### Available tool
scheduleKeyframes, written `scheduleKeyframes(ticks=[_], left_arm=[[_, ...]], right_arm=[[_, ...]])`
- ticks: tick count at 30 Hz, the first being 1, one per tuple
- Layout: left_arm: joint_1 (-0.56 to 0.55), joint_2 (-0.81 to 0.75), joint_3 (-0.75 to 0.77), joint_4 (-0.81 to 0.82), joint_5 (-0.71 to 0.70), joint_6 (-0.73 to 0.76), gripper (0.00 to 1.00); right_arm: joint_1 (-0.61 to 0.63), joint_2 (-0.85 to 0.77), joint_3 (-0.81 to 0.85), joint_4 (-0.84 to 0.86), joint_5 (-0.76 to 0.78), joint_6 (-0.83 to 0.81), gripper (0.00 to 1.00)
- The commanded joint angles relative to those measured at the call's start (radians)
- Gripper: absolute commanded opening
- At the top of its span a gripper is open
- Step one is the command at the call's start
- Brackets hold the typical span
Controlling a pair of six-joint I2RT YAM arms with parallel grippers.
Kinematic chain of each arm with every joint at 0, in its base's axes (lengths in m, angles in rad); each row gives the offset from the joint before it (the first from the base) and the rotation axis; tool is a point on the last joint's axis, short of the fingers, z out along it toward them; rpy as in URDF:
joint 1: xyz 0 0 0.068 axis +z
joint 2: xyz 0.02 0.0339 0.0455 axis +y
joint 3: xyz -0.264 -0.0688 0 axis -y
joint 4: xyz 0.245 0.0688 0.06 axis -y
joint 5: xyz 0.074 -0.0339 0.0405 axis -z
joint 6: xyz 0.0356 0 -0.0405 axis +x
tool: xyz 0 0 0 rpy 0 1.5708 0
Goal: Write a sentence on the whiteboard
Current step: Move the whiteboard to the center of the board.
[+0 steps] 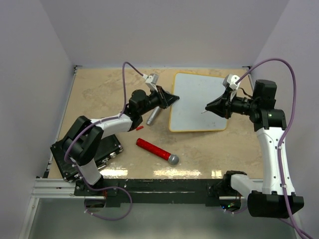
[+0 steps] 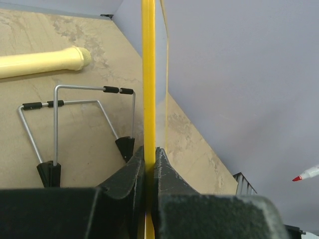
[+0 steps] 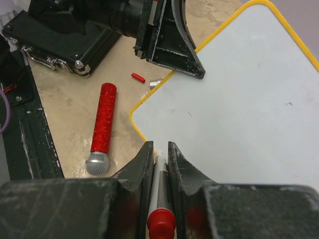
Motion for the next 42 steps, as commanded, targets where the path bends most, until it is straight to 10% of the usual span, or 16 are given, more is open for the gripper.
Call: scheduleKeyframes(ticks=[1,14,30,42], left_arm=[[-0.02,-0.081,-0.043,0.111,0.006,0.128,0.0],[-0.06,-0.103,-0.409,0.51,-0.097,0.204,0.0],[-0.186,-0.163,-0.539,0.457,-0.39,0.064,0.0],[-0.283,-0.125,-0.624,0.574,-0.508,0.027,0.0]], right_arm=[[-0.003,-0.024,-0.017,0.007,0.011,-0.018,0.0],[0.022,0.033,-0.051,-0.123,0.023,-0.318,0.0],[0.365,-0.009,-0.175,0.303,0.191,-0.131,0.0],[0.402,-0.055,-0.255,0.363,0.083,-0.133,0.0]])
